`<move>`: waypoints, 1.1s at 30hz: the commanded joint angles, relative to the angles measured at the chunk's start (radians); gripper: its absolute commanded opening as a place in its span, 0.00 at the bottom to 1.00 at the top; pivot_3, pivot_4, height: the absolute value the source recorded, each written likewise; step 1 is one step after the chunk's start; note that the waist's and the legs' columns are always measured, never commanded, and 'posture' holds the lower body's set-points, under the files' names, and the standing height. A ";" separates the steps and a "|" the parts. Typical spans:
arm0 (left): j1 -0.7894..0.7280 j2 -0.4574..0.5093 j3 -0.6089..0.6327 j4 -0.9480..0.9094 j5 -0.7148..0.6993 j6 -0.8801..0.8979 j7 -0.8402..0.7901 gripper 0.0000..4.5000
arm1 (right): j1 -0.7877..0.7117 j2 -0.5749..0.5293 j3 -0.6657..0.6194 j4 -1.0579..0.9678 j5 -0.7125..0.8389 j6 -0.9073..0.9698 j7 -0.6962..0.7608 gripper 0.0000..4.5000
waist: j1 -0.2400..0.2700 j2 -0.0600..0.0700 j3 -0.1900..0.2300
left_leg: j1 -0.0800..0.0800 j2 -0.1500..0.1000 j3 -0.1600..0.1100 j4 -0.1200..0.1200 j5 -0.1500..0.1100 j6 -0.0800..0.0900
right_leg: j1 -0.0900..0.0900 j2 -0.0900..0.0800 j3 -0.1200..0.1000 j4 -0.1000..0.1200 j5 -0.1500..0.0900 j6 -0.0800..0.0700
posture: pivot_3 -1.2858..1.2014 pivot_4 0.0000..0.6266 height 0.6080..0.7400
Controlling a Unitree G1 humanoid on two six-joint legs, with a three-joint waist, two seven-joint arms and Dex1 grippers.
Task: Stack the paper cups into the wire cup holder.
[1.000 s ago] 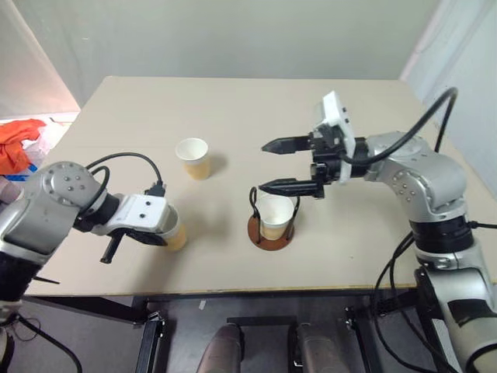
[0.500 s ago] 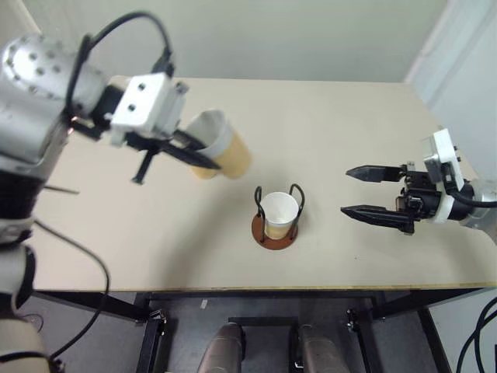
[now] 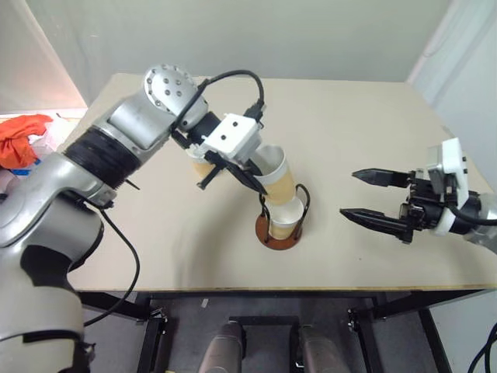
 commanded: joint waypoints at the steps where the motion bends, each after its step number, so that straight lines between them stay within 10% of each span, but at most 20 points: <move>1: -0.041 -0.025 -0.003 0.009 -0.026 -0.045 -0.039 0.00 | 0.008 -0.019 -0.047 -0.046 0.036 0.002 -0.039 1.00 | 0.001 0.000 0.000 | 0.000 0.000 0.000 0.002 -0.003 0.004 | 0.001 0.000 0.000 0.000 0.000 0.001 | 0.52 0.24 1.00; 9: -0.043 -0.040 -0.020 0.009 -0.022 -0.067 -0.039 0.00 | 0.031 -0.028 -0.039 -0.054 0.046 -0.010 -0.070 1.00 | 0.003 0.000 0.000 | 0.000 -0.002 0.003 0.004 -0.005 0.005 | 0.002 -0.002 0.001 -0.001 -0.001 0.004 | 0.52 0.24 1.00; 18: -0.034 -0.168 0.102 0.154 0.118 -0.092 -0.030 0.59 | 0.013 -0.031 -0.001 -0.030 0.031 -0.032 -0.060 1.00 | 0.011 0.000 0.000 | 0.000 -0.002 0.003 0.004 -0.004 0.008 | 0.003 -0.002 0.001 -0.001 -0.001 0.005 | 0.52 0.24 1.00; 22: -0.054 -0.247 0.264 0.325 0.209 -0.057 0.004 0.59 | 0.006 -0.039 0.011 -0.005 0.024 -0.049 -0.036 1.00 | 0.014 0.000 0.000 | 0.000 -0.002 0.004 0.006 -0.003 0.009 | 0.003 -0.002 0.003 -0.002 -0.002 0.004 | 0.52 0.24 1.00; 33: -0.067 -0.100 0.467 0.759 0.491 -0.033 0.070 0.59 | -0.095 -0.031 0.131 0.092 -0.034 -0.110 0.015 1.00 | -0.003 0.002 0.000 | 0.001 -0.001 0.005 0.003 -0.002 0.008 | 0.001 0.000 0.003 -0.002 -0.002 0.008 | 0.52 0.24 1.00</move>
